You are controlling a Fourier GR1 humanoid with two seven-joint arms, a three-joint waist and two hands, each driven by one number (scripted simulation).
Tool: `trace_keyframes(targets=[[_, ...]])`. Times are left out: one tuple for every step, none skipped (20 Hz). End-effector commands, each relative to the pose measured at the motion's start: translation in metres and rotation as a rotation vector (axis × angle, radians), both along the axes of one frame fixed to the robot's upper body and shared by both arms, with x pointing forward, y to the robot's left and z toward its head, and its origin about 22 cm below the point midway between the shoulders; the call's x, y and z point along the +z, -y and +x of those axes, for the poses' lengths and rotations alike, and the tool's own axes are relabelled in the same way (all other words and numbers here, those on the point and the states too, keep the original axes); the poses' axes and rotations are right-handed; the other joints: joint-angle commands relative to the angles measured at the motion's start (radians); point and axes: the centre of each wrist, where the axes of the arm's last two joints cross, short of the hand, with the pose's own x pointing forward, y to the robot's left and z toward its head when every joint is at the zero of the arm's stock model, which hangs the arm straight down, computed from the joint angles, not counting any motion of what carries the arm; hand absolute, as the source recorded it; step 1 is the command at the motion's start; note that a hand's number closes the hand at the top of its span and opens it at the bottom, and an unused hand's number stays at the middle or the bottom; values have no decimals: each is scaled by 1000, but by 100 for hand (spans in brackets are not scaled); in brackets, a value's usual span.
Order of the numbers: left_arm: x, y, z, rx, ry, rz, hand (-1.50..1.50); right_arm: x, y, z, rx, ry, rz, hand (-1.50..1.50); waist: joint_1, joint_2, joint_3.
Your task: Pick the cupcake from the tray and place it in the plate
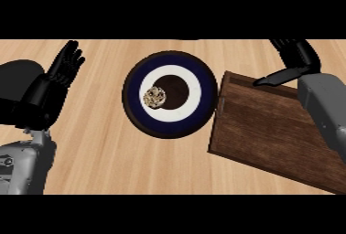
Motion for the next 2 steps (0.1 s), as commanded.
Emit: trace_keyframes(targets=[[3,1,2,-14,-1,2,0,-10,22,-11,13,55,-1,-150,5,3,1],[-6,-3,0,-15,-18,12,0,-3,23,-8,-17,61,-4,-150,5,2,0]])
